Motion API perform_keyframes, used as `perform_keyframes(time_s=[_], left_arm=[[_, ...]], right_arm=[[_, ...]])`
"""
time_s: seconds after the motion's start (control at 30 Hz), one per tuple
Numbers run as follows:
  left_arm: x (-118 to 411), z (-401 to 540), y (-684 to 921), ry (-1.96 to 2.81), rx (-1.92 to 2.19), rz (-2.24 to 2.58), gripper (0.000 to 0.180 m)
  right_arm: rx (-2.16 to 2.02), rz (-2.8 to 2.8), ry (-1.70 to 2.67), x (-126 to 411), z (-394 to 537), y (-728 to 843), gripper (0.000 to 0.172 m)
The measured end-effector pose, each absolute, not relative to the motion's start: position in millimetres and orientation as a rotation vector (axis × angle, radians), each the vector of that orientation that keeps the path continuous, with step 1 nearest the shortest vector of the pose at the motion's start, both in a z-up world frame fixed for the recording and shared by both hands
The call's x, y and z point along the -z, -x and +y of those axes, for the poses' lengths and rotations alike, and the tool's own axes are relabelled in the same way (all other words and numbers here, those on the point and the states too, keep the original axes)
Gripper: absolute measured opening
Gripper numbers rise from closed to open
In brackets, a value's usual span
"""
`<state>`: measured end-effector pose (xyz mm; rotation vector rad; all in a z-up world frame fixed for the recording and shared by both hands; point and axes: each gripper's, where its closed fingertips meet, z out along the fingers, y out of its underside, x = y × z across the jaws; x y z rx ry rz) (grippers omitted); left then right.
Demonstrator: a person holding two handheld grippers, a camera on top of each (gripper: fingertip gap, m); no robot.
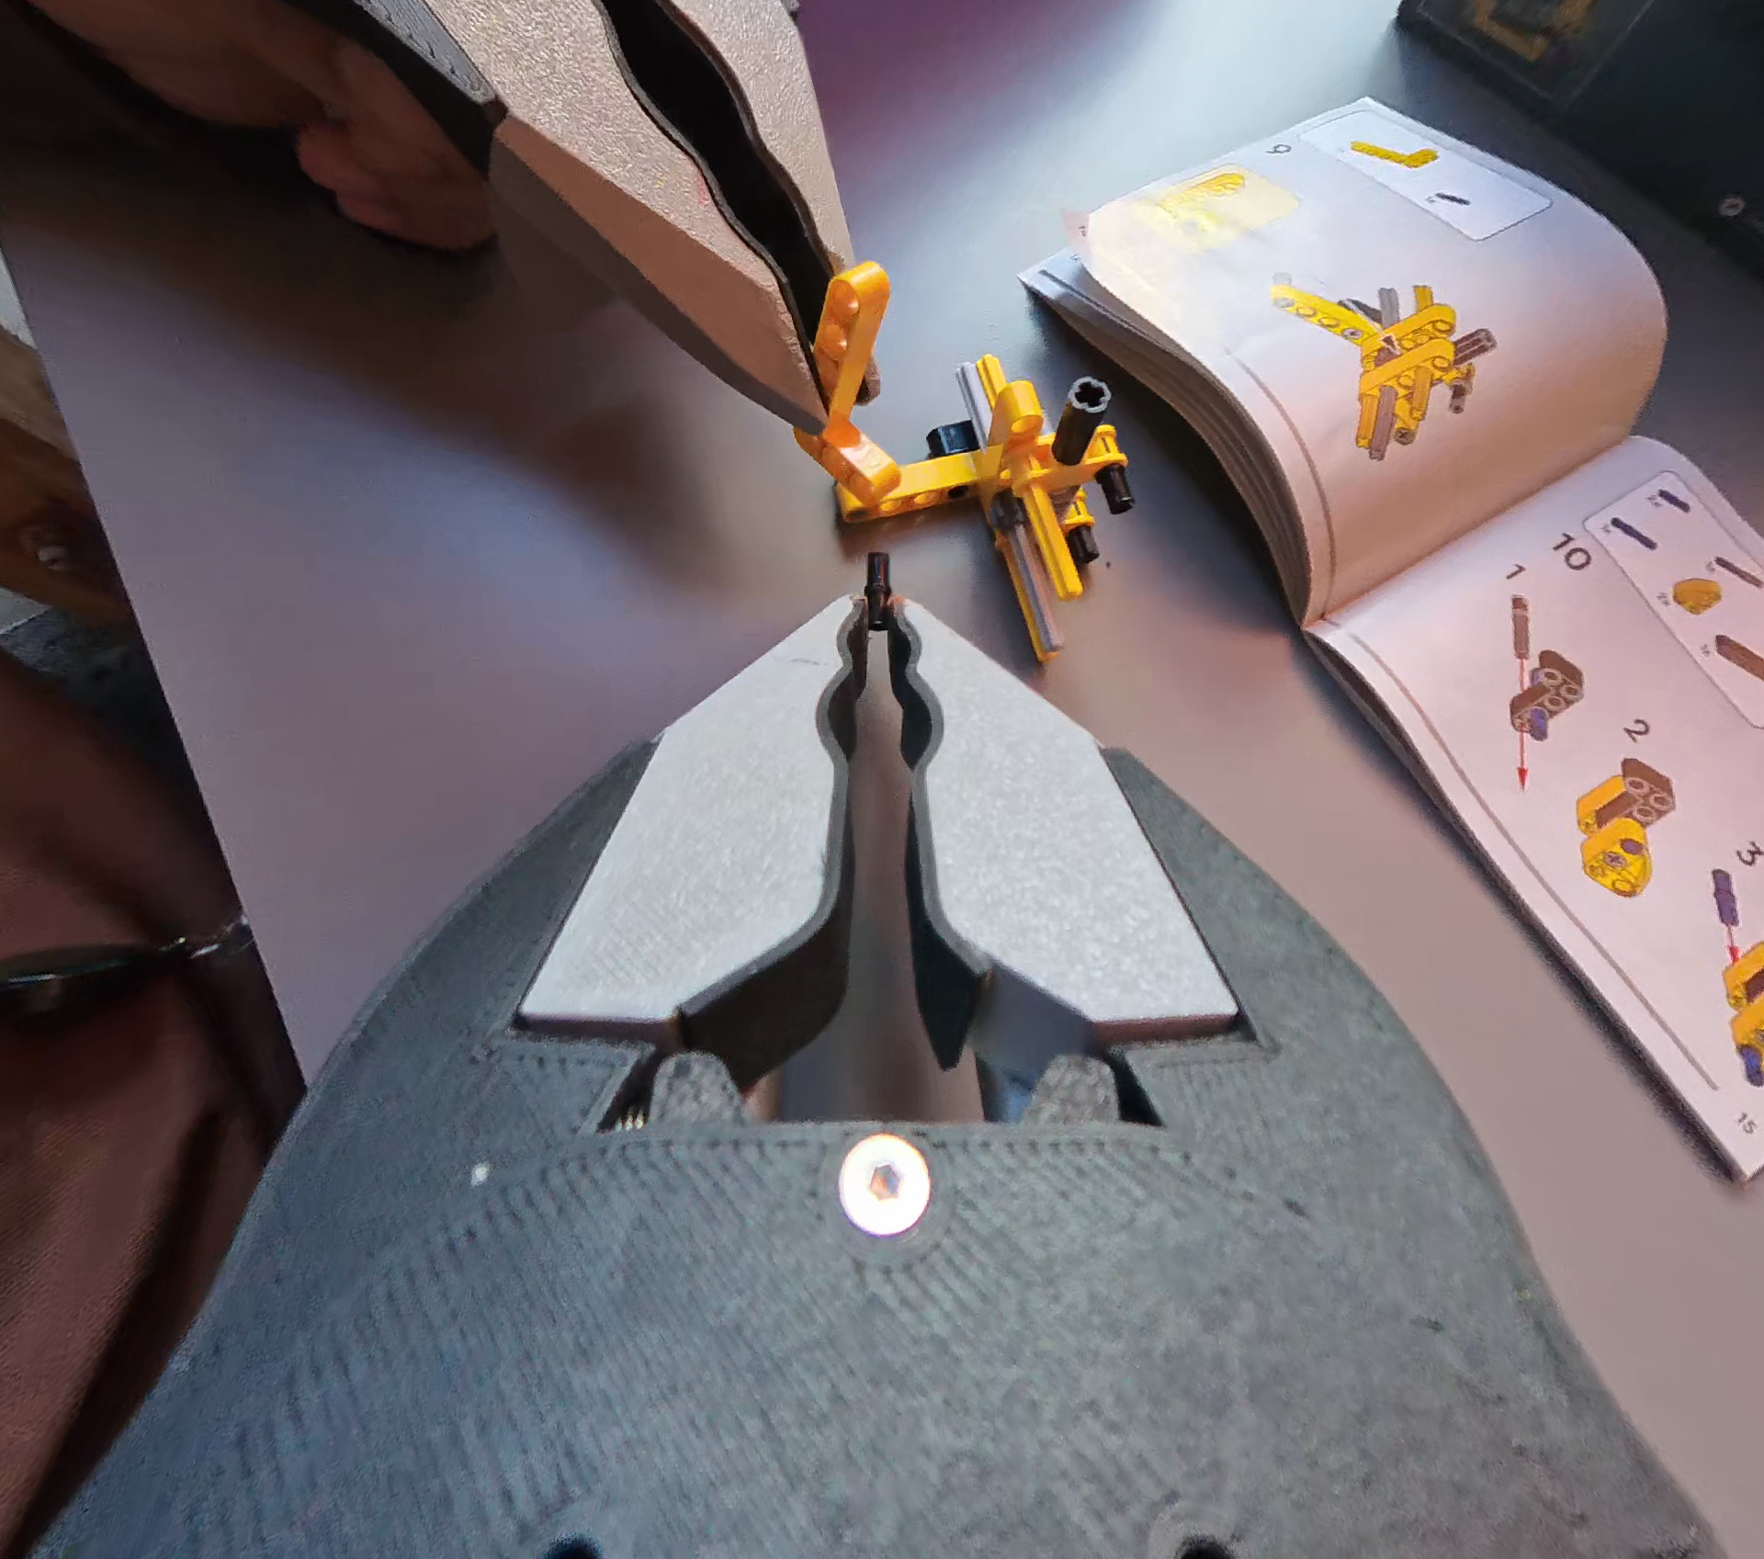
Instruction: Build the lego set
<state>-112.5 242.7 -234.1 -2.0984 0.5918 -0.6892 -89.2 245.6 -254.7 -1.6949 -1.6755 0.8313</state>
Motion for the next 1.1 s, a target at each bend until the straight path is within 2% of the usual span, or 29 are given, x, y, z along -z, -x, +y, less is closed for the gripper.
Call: perform_keyframes(time_s=[0.03,0.3,0.77,1.1], left_arm=[[235,242,112,2.100,0.673,0.607,0.006],[225,242,107,2.072,0.813,0.520,0.006],[217,248,111,2.003,0.763,0.491,0.006],[194,251,111,1.814,0.496,0.596,0.006]], right_arm=[[-0.827,-1.685,1.695,256,245,88,0.001],[-0.912,-1.652,1.676,245,238,83,0.000],[-1.150,-1.475,1.727,225,237,96,0.001],[-1.470,-1.230,1.754,202,240,103,0.000]])
